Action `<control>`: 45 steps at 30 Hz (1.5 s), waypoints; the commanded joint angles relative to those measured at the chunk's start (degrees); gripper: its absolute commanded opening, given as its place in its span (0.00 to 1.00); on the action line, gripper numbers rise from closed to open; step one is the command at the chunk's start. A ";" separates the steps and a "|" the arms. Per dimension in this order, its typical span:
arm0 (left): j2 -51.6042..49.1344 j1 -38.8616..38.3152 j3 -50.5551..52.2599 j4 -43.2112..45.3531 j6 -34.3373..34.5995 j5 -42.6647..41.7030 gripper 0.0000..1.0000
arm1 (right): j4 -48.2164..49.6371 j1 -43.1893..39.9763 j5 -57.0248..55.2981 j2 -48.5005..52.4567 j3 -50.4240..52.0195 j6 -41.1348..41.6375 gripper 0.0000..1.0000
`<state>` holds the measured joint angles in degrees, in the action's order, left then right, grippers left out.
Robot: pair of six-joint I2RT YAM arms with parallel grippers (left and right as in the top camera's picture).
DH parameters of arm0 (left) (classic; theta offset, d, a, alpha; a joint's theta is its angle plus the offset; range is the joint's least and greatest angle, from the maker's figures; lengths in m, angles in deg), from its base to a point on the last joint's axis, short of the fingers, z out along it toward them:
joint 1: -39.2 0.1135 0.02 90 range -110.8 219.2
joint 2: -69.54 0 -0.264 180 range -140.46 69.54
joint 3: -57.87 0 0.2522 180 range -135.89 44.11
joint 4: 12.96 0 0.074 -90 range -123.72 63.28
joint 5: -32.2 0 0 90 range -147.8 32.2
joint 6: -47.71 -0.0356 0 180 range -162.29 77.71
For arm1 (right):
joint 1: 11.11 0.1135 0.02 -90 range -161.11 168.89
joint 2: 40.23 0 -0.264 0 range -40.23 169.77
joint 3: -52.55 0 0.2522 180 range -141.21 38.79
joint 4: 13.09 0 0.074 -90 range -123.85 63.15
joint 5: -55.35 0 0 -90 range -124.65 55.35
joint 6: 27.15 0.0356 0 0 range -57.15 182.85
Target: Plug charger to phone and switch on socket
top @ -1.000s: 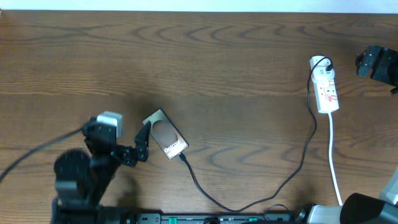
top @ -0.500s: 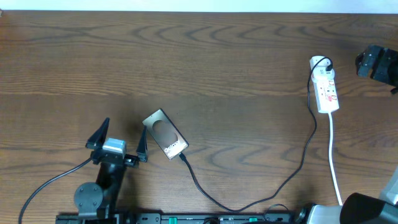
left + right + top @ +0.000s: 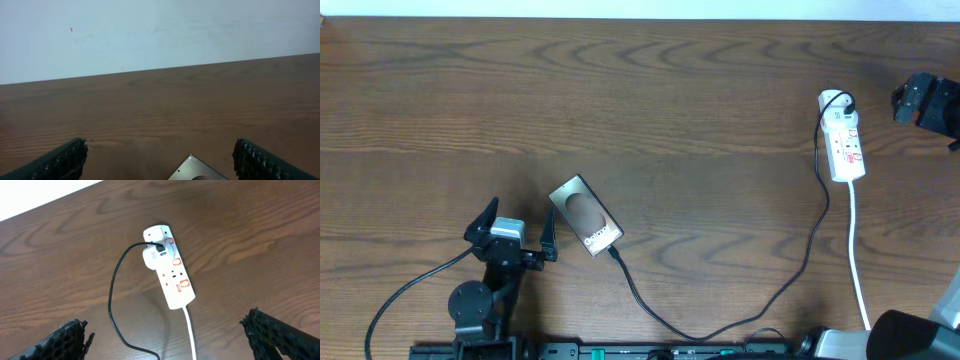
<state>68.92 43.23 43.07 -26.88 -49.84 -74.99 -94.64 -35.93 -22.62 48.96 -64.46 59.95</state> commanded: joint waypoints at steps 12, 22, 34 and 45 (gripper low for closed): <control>0.39 0.31 0.81 -2.38 -0.35 -0.09 0.93 | 0.07 0.15 0.33 -0.31 -0.57 0.72 0.99; 0.39 0.31 0.81 -2.38 -0.33 -0.09 0.93 | 0.07 0.15 0.33 -0.31 -0.57 0.72 0.99; 0.39 0.28 0.81 -2.38 -0.35 -0.09 0.93 | 0.07 0.15 0.33 -0.33 -0.57 0.72 0.99; 0.39 0.31 0.81 -2.38 -0.35 -0.09 0.93 | 12.04 2.27 3.54 -3.63 3.72 -0.96 0.99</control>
<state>68.92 43.23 43.07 -26.91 -49.84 -74.99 -86.80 -35.56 -22.40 48.68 -63.69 59.58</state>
